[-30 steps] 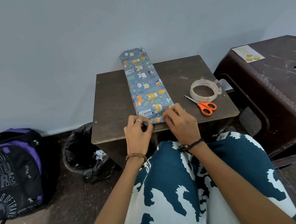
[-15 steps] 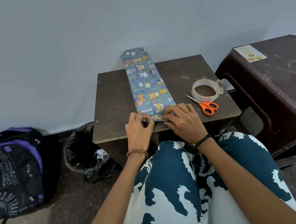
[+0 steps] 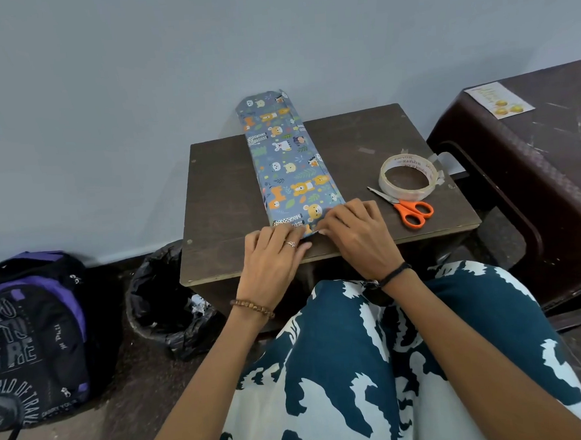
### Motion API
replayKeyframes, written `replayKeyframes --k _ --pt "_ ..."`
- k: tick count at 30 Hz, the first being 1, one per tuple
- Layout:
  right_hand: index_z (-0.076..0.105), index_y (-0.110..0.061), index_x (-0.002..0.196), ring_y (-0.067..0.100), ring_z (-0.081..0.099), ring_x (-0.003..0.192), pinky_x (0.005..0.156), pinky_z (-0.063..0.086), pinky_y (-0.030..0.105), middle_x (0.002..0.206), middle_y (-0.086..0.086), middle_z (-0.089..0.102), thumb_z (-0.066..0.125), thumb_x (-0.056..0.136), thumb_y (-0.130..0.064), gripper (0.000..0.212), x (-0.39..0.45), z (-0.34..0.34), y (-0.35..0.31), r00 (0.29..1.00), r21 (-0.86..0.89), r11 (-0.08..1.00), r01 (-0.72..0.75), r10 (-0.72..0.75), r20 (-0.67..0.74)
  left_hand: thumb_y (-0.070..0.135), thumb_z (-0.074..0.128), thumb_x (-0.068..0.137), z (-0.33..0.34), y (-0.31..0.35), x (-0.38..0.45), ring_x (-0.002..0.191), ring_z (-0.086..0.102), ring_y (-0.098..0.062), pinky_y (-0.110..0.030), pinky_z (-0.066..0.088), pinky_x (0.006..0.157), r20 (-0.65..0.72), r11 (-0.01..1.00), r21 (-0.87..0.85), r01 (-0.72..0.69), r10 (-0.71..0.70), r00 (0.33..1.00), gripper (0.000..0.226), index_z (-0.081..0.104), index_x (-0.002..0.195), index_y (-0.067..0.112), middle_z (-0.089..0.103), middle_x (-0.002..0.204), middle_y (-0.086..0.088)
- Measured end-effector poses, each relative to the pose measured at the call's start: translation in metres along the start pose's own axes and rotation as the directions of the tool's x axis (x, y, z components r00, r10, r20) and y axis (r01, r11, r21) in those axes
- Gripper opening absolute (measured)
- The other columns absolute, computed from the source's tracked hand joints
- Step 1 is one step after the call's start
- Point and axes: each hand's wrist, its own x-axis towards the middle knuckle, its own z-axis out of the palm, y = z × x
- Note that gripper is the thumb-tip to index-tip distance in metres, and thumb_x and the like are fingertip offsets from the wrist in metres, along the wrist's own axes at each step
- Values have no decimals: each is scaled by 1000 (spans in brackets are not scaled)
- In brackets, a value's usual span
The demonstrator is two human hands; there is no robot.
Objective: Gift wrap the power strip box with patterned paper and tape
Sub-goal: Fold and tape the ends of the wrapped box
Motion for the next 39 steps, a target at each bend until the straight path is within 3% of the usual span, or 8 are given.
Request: replayKeyframes --k 6,11,15,20,25,29,32,39 --pt "68 -15 83 17 41 82 72 34 31 82 0 63 50 92 -22 22 0 5 0 999 -1 999 -36 35 -40 25 51 88 4 -5 6 73 63 -20 -29 32 75 -25 998 32 -53 54 998 23 71 94 16 67 86 3" --pt "67 -13 87 23 57 73 73 34 31 79 -2 65 55 89 -23 16 2 5 2 990 101 991 -93 102 -93 25 48 90 4 -6 13 82 49 -13 -29 30 78 -11 994 92 -64 65 998 25 71 84 20 66 84 7" --pt "64 -10 83 15 49 72 74 32 31 72 -4 64 68 80 -22 13 10 5 5 963 202 967 -156 194 -187 18 56 86 -4 -6 26 101 59 -22 -35 30 88 -11 998 -58 11 -12 1000 18 69 75 11 68 104 -6" --pt "59 -11 90 12 46 79 76 33 30 83 0 68 68 79 -27 21 17 2 8 922 305 935 -179 267 -279 2 64 80 -10 -7 42 95 65 -30 -35 46 90 68 942 -316 117 -101 993 8 69 82 -4 68 103 -14" --pt "59 -19 115 17 41 112 93 29 28 131 2 48 69 79 -36 41 23 3 16 916 423 840 -341 398 -53 -2 63 79 -13 -10 46 95 65 -32 -37 49 87 91 926 -348 147 -123 988 11 68 88 -7 68 101 -16" --pt "64 -21 114 13 37 123 97 29 12 141 -6 36 70 80 -30 36 25 7 23 898 626 657 -420 402 180 8 53 85 -11 -11 45 98 60 -25 -29 45 89 47 927 -346 144 -136 990 21 68 90 -6 68 99 -15" --pt "66 -13 108 8 46 119 96 39 12 133 6 50 71 79 -21 30 29 11 24 878 700 583 -412 461 133 12 47 87 -6 -14 50 99 48 -16 -26 37 89 10 915 -384 124 -131 991 28 69 84 -4 68 99 -15" --pt "68 -8 102 6 49 115 95 37 6 124 12 58 71 79 -17 25 34 12 24 875 675 639 -368 483 20 16 54 86 -1 -27 57 98 49 -15 -24 33 88 36 879 -471 78 -69 997 20 67 96 4 66 102 -13"
